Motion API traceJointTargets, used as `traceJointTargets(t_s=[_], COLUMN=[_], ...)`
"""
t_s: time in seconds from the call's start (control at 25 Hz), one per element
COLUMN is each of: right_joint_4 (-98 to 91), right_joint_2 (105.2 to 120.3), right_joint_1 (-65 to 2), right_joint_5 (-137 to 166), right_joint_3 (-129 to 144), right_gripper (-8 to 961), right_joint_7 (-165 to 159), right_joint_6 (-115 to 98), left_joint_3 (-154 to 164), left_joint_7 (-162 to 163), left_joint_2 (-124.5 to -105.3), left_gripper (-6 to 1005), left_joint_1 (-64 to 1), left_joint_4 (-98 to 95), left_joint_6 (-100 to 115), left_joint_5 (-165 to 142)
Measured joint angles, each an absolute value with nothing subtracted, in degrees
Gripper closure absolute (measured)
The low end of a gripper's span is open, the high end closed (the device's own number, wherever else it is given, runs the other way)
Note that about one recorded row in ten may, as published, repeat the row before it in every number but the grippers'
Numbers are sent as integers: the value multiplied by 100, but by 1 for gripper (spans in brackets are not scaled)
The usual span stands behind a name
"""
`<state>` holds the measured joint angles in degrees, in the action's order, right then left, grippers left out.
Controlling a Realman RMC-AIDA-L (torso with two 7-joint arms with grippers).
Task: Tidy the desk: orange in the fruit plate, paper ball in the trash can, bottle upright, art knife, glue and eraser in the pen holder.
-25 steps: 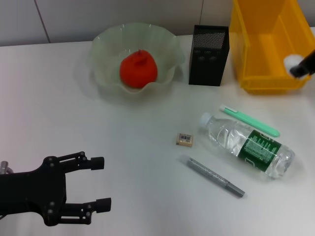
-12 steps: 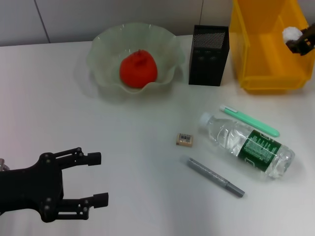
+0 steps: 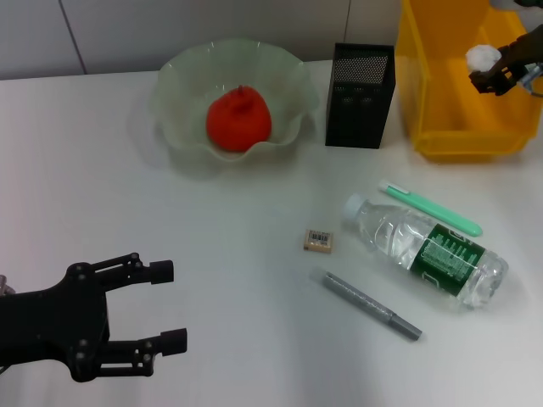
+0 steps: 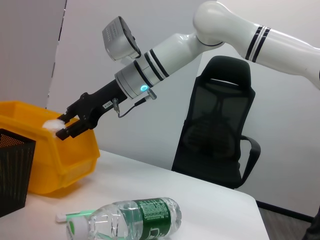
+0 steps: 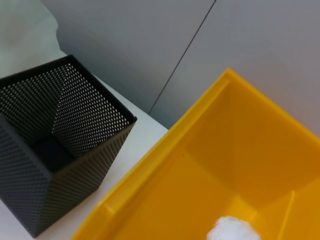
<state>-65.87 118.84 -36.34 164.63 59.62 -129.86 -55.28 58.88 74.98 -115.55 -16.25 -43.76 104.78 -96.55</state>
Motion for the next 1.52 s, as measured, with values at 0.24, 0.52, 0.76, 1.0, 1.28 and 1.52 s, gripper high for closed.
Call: traceJointTargets(t_s=[0.24, 0.52, 0.76, 1.0, 1.28, 1.52], right_joint_4=[-6705, -7282, -8713, -8886, -8077, -7304], right_joint_2=[11885, 11888, 11883, 11868, 11906, 11926], right_joint_1=[-3654, -3750, -3878, -4211, -4504, -4589], right_joint_5=[16456, 16369, 16380, 16351, 16287, 16048], right_joint_3=[5959, 5909, 5932, 5969, 6324, 6777], right_gripper=[422, 178, 178, 178, 178, 179], right_joint_7=[-12984, -13109, -13443, -13430, -13560, -13689], right_joint_6=[-5571, -6844, -9432, -10822, -10972, -10434], left_joint_3=[5889, 5888, 5889, 5889, 5873, 5871], left_joint_7=[7504, 7506, 7502, 7491, 7465, 7465], left_joint_2=[-11562, -11567, -11566, -11568, -11575, -11575], left_gripper=[198, 201, 204, 207, 210, 212], left_joint_1=[-1629, -1636, -1628, -1622, -1599, -1599], left_joint_4=[-4376, -4377, -4377, -4377, -4377, -4377], left_joint_6=[10478, 10478, 10482, 10485, 10485, 10479], left_joint_5=[-9646, -9636, -9636, -9651, -9638, -9647])
